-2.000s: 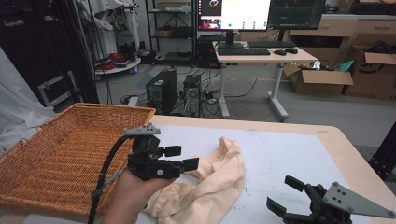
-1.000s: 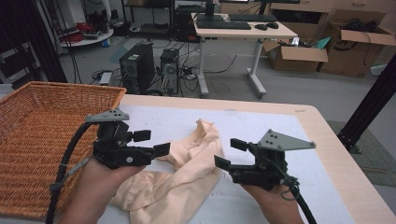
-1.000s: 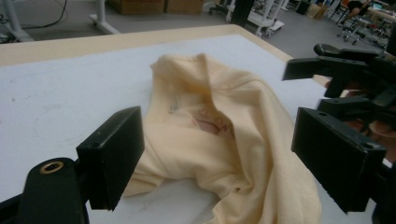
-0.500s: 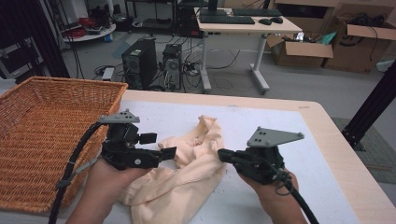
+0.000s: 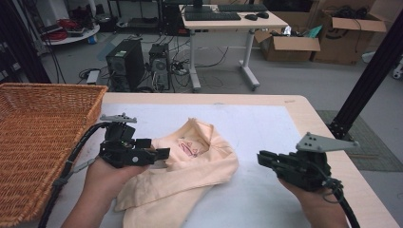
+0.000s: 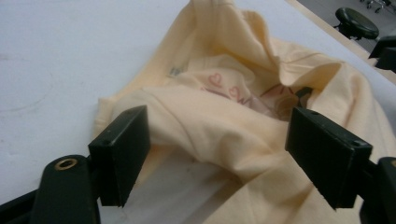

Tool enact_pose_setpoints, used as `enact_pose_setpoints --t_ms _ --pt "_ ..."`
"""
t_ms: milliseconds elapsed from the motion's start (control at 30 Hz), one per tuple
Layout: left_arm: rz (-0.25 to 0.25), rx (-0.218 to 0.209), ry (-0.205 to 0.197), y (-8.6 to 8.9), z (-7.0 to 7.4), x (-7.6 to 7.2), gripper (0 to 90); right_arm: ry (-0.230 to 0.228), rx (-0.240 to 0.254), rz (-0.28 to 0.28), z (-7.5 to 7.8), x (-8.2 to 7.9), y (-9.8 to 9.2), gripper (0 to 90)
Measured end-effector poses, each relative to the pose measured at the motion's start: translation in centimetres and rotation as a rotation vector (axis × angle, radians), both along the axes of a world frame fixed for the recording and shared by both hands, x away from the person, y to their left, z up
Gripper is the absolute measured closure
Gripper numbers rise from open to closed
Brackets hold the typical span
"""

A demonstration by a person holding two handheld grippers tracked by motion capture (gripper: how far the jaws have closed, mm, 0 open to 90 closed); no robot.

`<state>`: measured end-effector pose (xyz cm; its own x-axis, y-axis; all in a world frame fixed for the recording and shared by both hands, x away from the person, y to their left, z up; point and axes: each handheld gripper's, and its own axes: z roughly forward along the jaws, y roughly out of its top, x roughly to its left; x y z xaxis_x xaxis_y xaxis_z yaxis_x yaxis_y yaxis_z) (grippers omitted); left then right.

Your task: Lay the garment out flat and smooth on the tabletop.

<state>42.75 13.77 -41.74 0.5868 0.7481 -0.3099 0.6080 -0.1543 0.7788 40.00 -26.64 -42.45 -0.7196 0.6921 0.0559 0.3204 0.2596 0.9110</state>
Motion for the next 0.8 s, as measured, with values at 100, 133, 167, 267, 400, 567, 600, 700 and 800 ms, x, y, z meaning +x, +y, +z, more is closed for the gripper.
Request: enact_pose_setpoints --t_ms 100,133,167,267,400,567,600,700,800 --pt "0.02 -0.025 0.044 -0.1 -0.7 0.6 27.9 0.02 0.012 0.017 0.7 0.5 1.2 55.7" --pt "0.026 -0.026 0.055 -0.2 -0.9 0.7 29.3 0.021 0.018 0.032 1.1 0.8 1.9 53.5" --pt "0.026 -0.016 0.069 -0.5 -1.4 1.1 34.4 0.027 0.01 0.057 1.5 1.3 3.5 48.0" --pt "0.027 0.017 0.09 -1.1 -1.8 1.5 41.3 0.044 -0.018 0.09 1.5 1.9 5.3 45.3" --pt "0.001 0.067 0.105 -2.2 -2.6 2.0 63.2 0.105 -0.103 0.174 -0.3 2.8 8.8 59.4" --pt "-0.051 0.041 0.061 -1.6 -2.1 2.0 83.6 0.11 -0.132 0.222 -1.0 2.7 9.0 87.5" --pt "-0.051 0.041 0.061 -1.6 -2.1 2.0 83.9 0.11 -0.132 0.222 -1.0 2.7 9.0 87.5" --pt "-0.047 -0.01 0.064 0.3 -1.3 2.3 84.4 0.117 -0.078 0.218 -0.2 2.8 6.9 88.2" --pt "0.002 -0.012 0.046 3.1 0.0 2.8 84.6 0.097 -0.062 0.187 0.6 2.7 4.7 88.3"
